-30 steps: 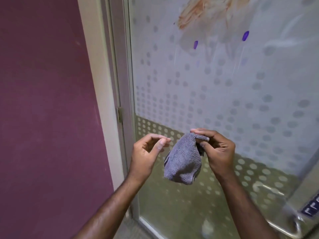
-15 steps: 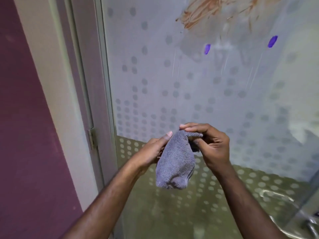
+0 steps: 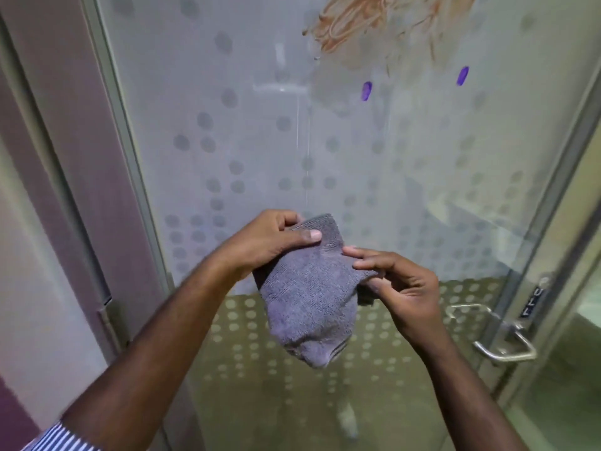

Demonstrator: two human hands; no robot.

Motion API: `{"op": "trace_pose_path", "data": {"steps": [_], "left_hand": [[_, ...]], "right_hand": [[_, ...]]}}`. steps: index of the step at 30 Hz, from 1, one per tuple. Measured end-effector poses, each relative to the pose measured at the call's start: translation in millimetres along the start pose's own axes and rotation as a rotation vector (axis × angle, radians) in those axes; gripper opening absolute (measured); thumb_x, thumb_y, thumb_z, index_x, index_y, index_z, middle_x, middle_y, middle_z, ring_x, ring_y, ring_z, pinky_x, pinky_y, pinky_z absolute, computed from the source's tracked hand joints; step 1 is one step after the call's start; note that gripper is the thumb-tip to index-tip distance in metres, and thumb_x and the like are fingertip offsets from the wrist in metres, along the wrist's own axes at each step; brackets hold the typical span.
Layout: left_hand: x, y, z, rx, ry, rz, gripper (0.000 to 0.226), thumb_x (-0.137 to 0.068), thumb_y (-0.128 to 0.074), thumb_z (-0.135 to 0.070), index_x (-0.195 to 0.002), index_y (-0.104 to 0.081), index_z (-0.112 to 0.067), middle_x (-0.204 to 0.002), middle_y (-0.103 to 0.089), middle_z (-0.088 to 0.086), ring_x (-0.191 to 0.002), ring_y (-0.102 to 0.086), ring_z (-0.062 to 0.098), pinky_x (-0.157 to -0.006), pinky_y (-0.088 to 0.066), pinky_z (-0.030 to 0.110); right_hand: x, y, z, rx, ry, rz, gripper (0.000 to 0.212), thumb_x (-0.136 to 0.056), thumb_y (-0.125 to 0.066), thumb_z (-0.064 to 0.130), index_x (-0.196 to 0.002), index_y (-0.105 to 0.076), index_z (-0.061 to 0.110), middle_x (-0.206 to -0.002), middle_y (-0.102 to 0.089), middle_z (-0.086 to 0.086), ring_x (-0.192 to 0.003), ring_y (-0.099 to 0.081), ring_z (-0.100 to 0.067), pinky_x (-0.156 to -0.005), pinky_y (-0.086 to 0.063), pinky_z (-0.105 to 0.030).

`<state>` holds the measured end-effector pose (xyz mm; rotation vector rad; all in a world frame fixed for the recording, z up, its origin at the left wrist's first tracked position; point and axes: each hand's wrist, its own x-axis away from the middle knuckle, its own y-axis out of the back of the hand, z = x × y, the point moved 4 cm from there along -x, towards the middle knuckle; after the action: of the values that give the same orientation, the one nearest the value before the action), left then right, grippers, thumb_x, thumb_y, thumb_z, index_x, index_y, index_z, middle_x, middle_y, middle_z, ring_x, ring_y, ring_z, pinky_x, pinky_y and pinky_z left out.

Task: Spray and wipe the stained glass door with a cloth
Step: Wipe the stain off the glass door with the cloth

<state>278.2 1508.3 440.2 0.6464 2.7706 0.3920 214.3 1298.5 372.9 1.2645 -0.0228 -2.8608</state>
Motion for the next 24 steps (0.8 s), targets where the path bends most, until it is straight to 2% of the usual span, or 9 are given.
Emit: {"op": "trace_pose_path", "data": {"steps": [5, 8, 10, 12, 16, 18, 20, 22, 24], "left_hand": [[-20.0, -10.8, -33.0, -0.404, -0.244, -0.032, 0.02, -0.077, -0.085, -0.034, -0.085, -0.069, -0.023, -0.071, -0.071, 0.007, -0.063, -0.055, 0.009, -0.063, -0.042, 0.03], [-21.4, -23.0, -45.5, -0.73, -0.394, -0.16, 0.025, -0.077, -0.082, -0.044, -0.089, -0.068, -0.029, -0.063, -0.058, -0.004, -0.059, -0.049, 0.008, -0.059, -0.036, 0.032], [-17.0, -33.6, -51.9, -0.891, -0.494, -0.183, 0.025, -0.08, -0.079, -0.048, -0.096, -0.068, -0.032, -0.065, -0.054, -0.013, -0.067, -0.051, 0.01, -0.061, -0.034, 0.03], [-13.6, -44.6, -50.0, -0.997, -0.598, -0.149, 0.023, -0.085, -0.072, -0.048, -0.103, -0.067, -0.034, -0.08, -0.065, -0.013, -0.08, -0.059, 0.013, -0.066, -0.036, 0.028], [-0.2, -65.1, -37.6, -1.054, -0.853, -0.107, 0.02, -0.09, -0.057, -0.046, -0.098, -0.067, -0.03, -0.091, -0.07, -0.008, -0.082, -0.067, 0.019, -0.059, -0.05, 0.031], [9.7, -77.5, -30.6, -1.068, -1.044, -0.165, 0.018, -0.096, -0.06, -0.04, -0.092, -0.069, -0.025, -0.082, -0.065, -0.004, -0.072, -0.063, 0.021, -0.05, -0.048, 0.034], [21.7, -87.5, -24.4, -1.051, -1.23, -0.234, 0.019, -0.101, -0.06, -0.027, -0.086, -0.07, -0.019, -0.073, -0.056, 0.0, -0.063, -0.054, 0.022, -0.047, -0.039, 0.035], [32.0, -94.8, -16.3, -1.013, -1.344, -0.274, 0.018, -0.099, -0.061, -0.014, -0.084, -0.07, -0.017, -0.069, -0.047, 0.002, -0.06, -0.044, 0.022, -0.048, -0.034, 0.036], [35.4, -99.3, -6.1, -0.96, -1.378, -0.297, 0.014, -0.095, -0.065, -0.007, -0.087, -0.071, -0.015, -0.068, -0.045, 0.002, -0.06, -0.04, 0.022, -0.051, -0.032, 0.034]], "right_hand": [[19.8, 16.6, 1.9, 0.31, -0.007, -0.25, 0.037, -0.086, -0.07, -0.015, -0.093, -0.078, 0.021, -0.119, -0.076, -0.001, -0.12, -0.068, -0.019, -0.106, -0.052, -0.036], [43.7, 8.2, 9.1, 0.297, -0.058, -0.524, 0.032, -0.09, -0.07, -0.009, -0.089, -0.077, 0.023, -0.086, -0.076, 0.0, -0.082, -0.071, -0.014, -0.077, -0.057, -0.03], [56.7, -17.4, 7.7, 0.04, -0.26, -0.519, 0.005, -0.092, -0.076, 0.02, -0.09, -0.077, 0.015, -0.075, -0.074, -0.01, -0.066, -0.068, -0.019, -0.063, -0.057, -0.027], [65.1, -42.5, -3.7, -0.209, -0.569, -0.478, 0.055, -0.08, -0.077, 0.058, -0.104, -0.077, 0.008, -0.087, -0.078, -0.018, -0.074, -0.074, -0.025, -0.065, -0.063, -0.03], [63.2, -66.8, -6.6, -0.791, -0.874, -0.544, 0.12, -0.047, -0.088, 0.077, -0.139, -0.057, 0.005, -0.131, -0.069, -0.021, -0.123, -0.067, -0.035, -0.099, -0.057, -0.055], [54.4, -64.7, 0.1, -0.885, -0.852, -0.553, 0.107, -0.064, -0.07, 0.083, -0.139, -0.058, 0.008, -0.134, -0.068, -0.018, -0.129, -0.062, -0.036, -0.11, -0.042, -0.065], [46.0, -55.2, 5.8, -0.912, -0.756, -0.608, 0.085, -0.074, -0.052, 0.082, -0.117, -0.071, 0.011, -0.124, -0.073, -0.015, -0.122, -0.065, -0.031, -0.111, -0.036, -0.067], [37.7, -47.6, 15.8, -0.949, -0.647, -0.712, 0.062, -0.078, -0.053, 0.076, -0.092, -0.071, 0.018, -0.103, -0.074, -0.009, -0.102, -0.068, -0.024, -0.102, -0.046, -0.053], [33.0, -38.7, 15.3, -0.959, -0.552, -0.822, 0.049, -0.09, -0.057, 0.066, -0.092, -0.07, 0.019, -0.09, -0.069, -0.003, -0.086, -0.067, -0.016, -0.084, -0.055, -0.032]]}}
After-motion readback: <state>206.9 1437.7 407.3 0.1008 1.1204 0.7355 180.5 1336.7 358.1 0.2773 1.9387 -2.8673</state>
